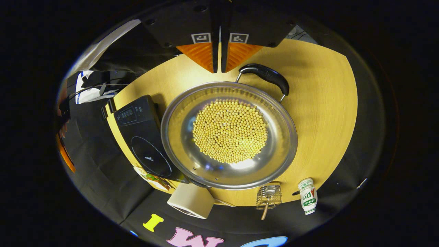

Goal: First push the handle of the pot to place it horizontally, then grasp the pot with both hands and set it on the induction cooktop.

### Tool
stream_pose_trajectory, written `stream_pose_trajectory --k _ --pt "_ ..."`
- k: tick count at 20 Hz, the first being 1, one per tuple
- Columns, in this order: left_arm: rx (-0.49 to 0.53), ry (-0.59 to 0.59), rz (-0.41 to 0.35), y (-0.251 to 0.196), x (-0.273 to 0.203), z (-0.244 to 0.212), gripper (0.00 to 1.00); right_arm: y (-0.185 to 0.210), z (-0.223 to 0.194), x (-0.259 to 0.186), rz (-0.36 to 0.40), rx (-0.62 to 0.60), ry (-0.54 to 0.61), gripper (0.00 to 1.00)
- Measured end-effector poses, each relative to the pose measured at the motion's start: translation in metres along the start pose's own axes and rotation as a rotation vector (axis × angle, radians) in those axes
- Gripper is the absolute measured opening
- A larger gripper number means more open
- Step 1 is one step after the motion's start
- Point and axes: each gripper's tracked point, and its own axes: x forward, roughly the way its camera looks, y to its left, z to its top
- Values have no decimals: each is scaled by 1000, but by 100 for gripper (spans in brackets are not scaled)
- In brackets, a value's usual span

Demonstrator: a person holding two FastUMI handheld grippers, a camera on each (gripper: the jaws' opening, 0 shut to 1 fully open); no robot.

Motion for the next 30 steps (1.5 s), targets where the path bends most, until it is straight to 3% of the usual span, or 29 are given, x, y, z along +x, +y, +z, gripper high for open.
stream_pose_trajectory --k 5,9,18,25,30 --pt "15 6 30 10 6 6 5 2 -1 -4 1 -20 4 98" --pt "-6 11 101 35 1 12 5 4 -3 -6 5 -35 6 98" --pt "-163 -70 274 120 -13 37 5 -2 -11 -6 -17 -43 28 98" --pt "-262 -153 310 165 -11 69 5 -1 -14 -1 -27 -56 41 98" --pt "-216 -191 365 193 -6 96 5 2 -19 6 -31 -72 58 98"
